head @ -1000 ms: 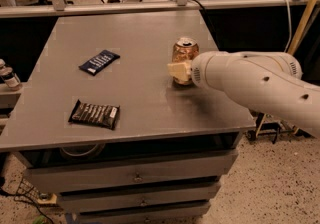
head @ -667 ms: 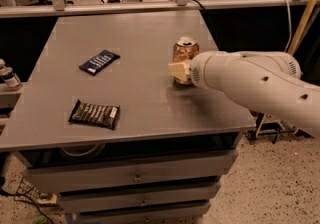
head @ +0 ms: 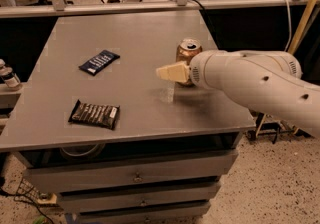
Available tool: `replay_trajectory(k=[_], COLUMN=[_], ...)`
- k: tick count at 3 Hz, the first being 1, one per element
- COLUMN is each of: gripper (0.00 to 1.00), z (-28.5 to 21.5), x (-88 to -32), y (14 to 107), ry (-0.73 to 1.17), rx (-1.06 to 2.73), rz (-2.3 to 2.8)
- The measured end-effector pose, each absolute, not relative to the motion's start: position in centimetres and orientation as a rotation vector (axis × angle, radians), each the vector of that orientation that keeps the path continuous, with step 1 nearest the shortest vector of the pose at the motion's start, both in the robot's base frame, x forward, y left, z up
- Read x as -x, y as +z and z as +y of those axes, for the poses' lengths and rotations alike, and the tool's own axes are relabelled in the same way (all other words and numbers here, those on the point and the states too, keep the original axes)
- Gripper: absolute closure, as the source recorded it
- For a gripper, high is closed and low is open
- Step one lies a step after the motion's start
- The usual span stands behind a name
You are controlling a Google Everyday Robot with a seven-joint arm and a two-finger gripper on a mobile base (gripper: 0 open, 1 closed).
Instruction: Place orange can upright
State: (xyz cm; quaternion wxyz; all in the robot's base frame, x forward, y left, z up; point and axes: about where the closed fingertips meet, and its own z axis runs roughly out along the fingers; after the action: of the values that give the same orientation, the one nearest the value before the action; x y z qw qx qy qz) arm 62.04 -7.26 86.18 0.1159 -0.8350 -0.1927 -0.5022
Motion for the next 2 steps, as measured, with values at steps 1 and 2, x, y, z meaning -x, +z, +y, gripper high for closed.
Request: replay_trajectory(k=[1, 2], gripper=[0.0, 0.0], z=[-7.3, -7.7], x=[-62.0, -61.5], y=[86.2, 87.4], ry=[-1.471, -1.5], rx=[2.446, 2.451], rz=[-0.565, -0.671])
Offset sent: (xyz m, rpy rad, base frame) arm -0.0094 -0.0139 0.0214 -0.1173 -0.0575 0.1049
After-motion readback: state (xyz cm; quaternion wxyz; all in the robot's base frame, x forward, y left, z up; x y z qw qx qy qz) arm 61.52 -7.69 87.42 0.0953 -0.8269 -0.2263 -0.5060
